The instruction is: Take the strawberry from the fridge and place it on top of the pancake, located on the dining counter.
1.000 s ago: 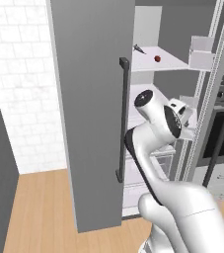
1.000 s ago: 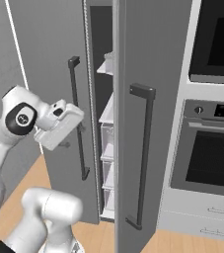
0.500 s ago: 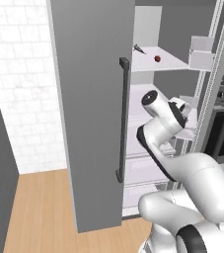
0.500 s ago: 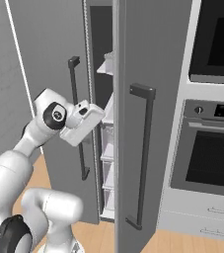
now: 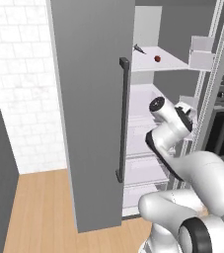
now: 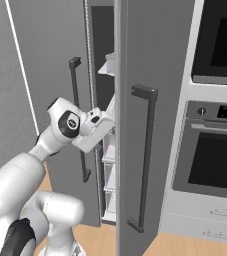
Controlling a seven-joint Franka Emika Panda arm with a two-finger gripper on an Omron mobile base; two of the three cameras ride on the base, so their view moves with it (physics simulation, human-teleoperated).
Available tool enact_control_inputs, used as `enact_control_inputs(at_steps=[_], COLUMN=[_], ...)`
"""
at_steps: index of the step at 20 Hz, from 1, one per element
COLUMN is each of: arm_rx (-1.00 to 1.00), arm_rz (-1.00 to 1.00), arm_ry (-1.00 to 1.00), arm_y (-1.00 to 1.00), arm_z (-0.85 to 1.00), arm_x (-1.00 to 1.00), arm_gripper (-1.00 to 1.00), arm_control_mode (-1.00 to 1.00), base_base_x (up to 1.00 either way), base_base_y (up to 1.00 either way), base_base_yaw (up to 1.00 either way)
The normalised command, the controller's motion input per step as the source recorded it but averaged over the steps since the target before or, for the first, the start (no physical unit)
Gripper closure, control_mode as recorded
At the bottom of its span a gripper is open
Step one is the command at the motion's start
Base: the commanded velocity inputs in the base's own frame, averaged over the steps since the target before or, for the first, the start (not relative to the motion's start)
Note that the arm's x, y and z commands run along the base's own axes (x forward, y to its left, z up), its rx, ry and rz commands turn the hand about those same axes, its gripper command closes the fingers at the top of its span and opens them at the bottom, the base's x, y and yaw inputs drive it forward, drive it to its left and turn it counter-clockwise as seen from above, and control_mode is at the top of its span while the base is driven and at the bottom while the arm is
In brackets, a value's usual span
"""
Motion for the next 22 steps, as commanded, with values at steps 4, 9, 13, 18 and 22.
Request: enact_control_inputs(at_steps=[4, 9, 13, 18, 22], arm_rx=[0.00, 0.00, 0.00, 0.00, 0.01], arm_rz=[0.00, 0.00, 0.00, 0.01, 0.08], arm_ry=[-0.07, -0.05, -0.03, -0.04, -0.07], arm_y=[-0.72, -0.75, -0.83, -0.83, -0.33], arm_z=[-0.21, -0.11, -0.03, 0.00, 0.00], arm_x=[-0.04, -0.05, -0.08, 0.00, -0.08], arm_gripper=[-1.00, -1.00, -1.00, -1.00, -1.00], arm_control_mode=[-1.00, -1.00, -1.00, -1.00, -1.00], base_base_x=[0.00, 0.00, 0.00, 0.00, 0.00], base_base_y=[0.00, 0.00, 0.00, 0.00, 0.00], base_base_yaw=[0.00, 0.00, 0.00, 0.00, 0.00])
